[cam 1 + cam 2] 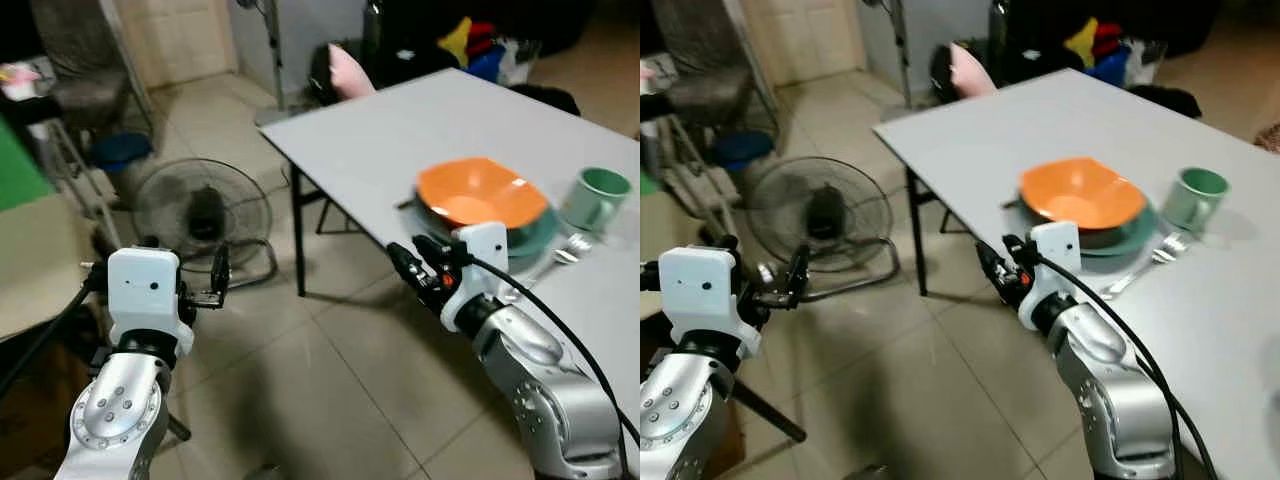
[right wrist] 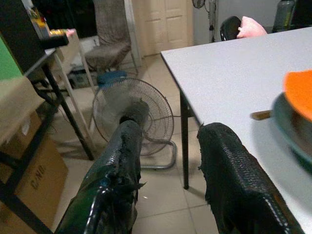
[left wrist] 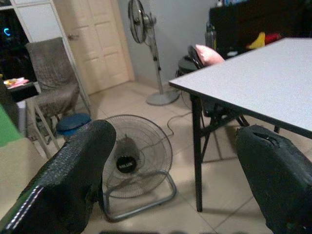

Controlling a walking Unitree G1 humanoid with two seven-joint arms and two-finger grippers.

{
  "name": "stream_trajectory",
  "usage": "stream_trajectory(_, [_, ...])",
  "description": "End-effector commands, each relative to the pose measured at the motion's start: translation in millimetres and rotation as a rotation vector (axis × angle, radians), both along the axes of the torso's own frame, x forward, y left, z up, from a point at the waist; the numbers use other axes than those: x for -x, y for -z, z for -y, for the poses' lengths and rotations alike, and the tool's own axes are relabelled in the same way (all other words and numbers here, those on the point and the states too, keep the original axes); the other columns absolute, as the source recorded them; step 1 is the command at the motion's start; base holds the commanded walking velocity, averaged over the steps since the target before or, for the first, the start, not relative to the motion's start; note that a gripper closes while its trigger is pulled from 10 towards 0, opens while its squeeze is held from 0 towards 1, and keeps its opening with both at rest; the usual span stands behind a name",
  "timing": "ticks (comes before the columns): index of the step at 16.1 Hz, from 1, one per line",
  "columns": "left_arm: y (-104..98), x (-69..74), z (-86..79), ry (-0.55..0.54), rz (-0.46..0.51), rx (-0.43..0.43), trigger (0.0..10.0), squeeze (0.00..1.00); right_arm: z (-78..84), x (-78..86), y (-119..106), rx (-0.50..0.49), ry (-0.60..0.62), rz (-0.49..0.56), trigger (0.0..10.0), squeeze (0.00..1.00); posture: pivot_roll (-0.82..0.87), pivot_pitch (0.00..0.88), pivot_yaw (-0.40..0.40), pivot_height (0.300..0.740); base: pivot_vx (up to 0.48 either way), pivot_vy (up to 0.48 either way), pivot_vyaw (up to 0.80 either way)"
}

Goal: Setting the table

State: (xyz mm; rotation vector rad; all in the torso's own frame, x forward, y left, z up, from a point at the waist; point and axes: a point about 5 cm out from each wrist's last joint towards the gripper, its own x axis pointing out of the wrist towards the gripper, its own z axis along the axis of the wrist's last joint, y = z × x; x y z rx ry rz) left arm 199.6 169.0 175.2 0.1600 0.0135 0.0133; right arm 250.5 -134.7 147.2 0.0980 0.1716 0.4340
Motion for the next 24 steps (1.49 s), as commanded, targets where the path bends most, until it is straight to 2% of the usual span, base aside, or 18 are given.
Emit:
stream_trajectory(1, [0.4, 0.4, -5.2, -0.015, -0.005, -0.020, 10.0, 0.00, -3.5, -0.4, -0.4, 0.017, 0.000, 0.007, 10.0, 0.00, -0.02, 0.025, 0.013, 0.740, 0.000, 0.334, 0.00])
stream_trajectory(3, [0.6, -0.2, -6.9, -0.019, -0.005, -0.023, 10.0, 0.00, -2.6, -2.3, -1.2, 0.057, 0.029, 0.050, 10.0, 0.00, -0.03, 0.022, 0.009, 0.740, 0.000, 0.330, 0.00])
stream_trajectory(7, [0.4, -0.5, -10.1, -0.039, -0.001, -0.026, 10.0, 0.00, -3.1, -3.2, 5.7, -0.044, 0.019, -0.058, 10.0, 0.00, -0.02, 0.026, 0.000, 0.740, 0.000, 0.330, 0.00])
stream_trajectory(11, [1.5, -1.6, -12.0, -0.047, -0.003, -0.027, 10.0, 0.00, 0.1, -5.2, 7.8, -0.039, 0.047, -0.067, 10.0, 0.00, -0.03, 0.033, 0.008, 0.740, 0.000, 0.332, 0.00])
stream_trajectory(14, [3.2, -2.1, -11.6, -0.046, -0.008, -0.023, 10.0, 0.00, 2.9, -5.1, 8.6, -0.001, 0.038, -0.060, 10.0, 0.00, -0.03, 0.035, 0.011, 0.740, 0.000, 0.330, 0.00])
stream_trajectory(18, [6.4, -1.0, -9.0, -0.049, -0.015, -0.011, 10.0, 0.00, 2.0, -6.4, 9.4, -0.021, 0.004, -0.117, 10.0, 0.00, -0.03, 0.034, 0.001, 0.740, 0.000, 0.332, 0.00])
stream_trajectory(21, [8.0, 3.1, -10.9, -0.067, -0.021, -0.012, 10.0, 0.00, -0.3, -1.6, 11.0, 0.022, -0.088, -0.138, 10.0, 0.00, -0.03, 0.034, -0.010, 0.740, 0.000, 0.331, 0.00])
stream_trajectory(22, [8.9, 6.3, -12.8, -0.082, -0.024, -0.016, 10.0, 0.00, 4.9, 3.7, 14.8, 0.040, -0.108, -0.170, 10.0, 0.00, -0.02, 0.034, -0.013, 0.740, 0.000, 0.334, 0.00])
stream_trajectory(24, [10.7, 10.3, -15.9, -0.104, -0.029, -0.018, 10.0, 0.00, 14.9, 9.7, 18.2, 0.012, -0.080, -0.206, 10.0, 0.00, -0.01, 0.037, -0.017, 0.740, 0.000, 0.332, 0.00])
